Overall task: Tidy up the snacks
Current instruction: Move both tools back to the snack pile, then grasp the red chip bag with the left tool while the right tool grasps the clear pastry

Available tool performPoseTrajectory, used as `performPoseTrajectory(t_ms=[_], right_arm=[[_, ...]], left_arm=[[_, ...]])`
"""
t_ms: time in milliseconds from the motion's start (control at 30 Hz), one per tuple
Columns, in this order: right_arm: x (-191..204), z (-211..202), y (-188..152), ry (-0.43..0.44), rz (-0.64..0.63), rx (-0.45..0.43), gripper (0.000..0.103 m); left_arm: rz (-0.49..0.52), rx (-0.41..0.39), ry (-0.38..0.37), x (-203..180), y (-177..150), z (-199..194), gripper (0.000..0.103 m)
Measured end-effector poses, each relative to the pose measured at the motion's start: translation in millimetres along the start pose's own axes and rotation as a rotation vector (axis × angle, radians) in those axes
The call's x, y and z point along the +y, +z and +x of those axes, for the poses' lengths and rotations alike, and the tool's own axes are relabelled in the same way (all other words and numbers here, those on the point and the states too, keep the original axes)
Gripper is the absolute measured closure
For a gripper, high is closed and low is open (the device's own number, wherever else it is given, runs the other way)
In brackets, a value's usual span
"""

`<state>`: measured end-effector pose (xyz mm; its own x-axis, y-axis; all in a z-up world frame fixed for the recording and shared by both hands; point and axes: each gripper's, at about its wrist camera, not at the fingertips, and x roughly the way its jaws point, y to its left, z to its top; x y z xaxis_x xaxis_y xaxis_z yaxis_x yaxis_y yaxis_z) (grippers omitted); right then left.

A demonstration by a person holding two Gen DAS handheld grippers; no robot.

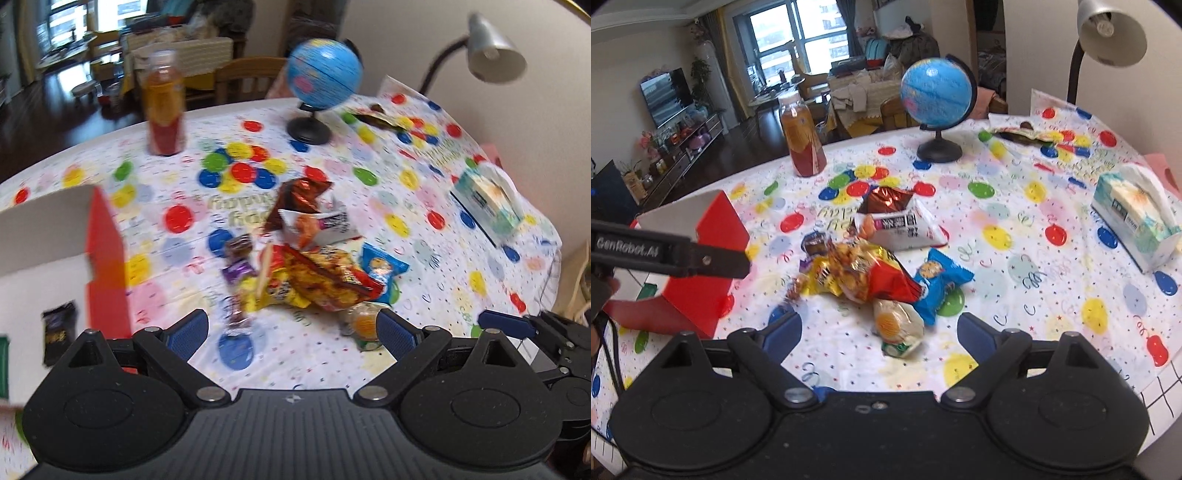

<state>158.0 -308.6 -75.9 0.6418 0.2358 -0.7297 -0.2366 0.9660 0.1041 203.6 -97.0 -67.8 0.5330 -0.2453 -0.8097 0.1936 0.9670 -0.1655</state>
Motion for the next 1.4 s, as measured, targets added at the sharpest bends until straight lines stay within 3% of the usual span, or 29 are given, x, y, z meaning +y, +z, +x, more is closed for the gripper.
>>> performPoseTrajectory(t_ms=[233,433,633,900,1233,1367,1400], right_arm=[[-20,23,-3,0.038,-0.01,0.044,0.021],[-27,44,-3,0.071,-0.028,0.084,0.023],[-32,63,-3,0.104,-0.046,0.117,0.026],[-32,89,-2,0.112,-0.051,0.149,0.029],[-23,111,-4,0.094,-0.087,0.153,0.034],[-17,113,-7,0.08,-0.12,0.14,0.044],[-16,114,-8,0.077,-0.122,0.138,0.046]], left_arm=[[0.186,0.044,-0.042,-33,15,33,0.005],[0.259,0.096,-0.047,-45,32,63,0.005],[0.361,0.197,-0.102,-55,53,90,0.005],[0.368,0.324,-0.122,-55,71,133,0.005],[0.413,0.342,-0.052,-55,65,159,0.006],[0.427,0.331,-0.041,-54,60,160,0.006],[0.43,0.328,-0.039,-54,58,160,0.011]])
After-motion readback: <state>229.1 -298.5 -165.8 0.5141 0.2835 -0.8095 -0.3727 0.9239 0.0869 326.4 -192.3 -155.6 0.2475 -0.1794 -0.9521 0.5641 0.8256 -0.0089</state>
